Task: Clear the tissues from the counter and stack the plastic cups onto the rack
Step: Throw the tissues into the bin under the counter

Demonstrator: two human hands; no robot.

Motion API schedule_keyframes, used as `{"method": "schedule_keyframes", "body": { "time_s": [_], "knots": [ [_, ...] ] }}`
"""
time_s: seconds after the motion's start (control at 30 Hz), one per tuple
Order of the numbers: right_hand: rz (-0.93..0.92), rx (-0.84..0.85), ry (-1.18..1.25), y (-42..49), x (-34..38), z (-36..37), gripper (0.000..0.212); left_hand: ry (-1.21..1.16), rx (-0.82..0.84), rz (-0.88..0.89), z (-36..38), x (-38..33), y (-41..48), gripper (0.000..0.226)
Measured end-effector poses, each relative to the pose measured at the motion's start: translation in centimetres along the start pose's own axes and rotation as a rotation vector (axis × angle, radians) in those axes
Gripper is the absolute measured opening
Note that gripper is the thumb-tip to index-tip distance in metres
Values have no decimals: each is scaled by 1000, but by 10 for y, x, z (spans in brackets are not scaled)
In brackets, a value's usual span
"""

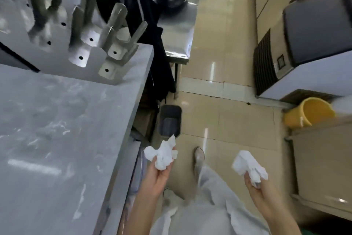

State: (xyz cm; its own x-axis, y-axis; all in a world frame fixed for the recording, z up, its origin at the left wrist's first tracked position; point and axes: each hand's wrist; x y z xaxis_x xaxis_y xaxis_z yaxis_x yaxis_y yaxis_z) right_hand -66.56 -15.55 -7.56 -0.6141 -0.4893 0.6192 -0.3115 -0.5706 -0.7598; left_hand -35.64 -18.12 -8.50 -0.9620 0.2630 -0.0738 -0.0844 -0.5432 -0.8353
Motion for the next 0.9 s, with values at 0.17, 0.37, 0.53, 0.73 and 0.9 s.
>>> {"method": "schedule_keyframes", "body": {
  "time_s": [0.17,0.37,0.53,0.73,0.9],
  "knots": [
    [28,-112,92,68,42,-21,35,544,-118,31,57,9,58,31],
    [217,-57,75,191,82,34,31,991,-135,220,124,-17,142,29],
    [298,-13,-394,304,46,111,28,1903,-199,360,166,-33,257,9],
    [321,51,-841,423,-73,184,27,2353,-218,177,134,-50,436,29],
    [111,238,-1054,508,-203,216,26,2321,-376,-58,86,-38,574,58]
  ]
}}
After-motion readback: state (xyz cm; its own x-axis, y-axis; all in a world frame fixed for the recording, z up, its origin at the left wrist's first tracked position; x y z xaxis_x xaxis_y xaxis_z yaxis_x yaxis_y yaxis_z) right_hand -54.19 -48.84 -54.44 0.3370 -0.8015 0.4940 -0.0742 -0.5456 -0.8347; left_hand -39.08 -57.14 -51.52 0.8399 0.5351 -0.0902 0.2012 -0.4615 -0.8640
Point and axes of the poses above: each hand's wrist, its own y-axis towards the middle knuckle, its own z-axis out of the palm, x = y × z, and after that the axes turned 6 degrees about -x, right-handed
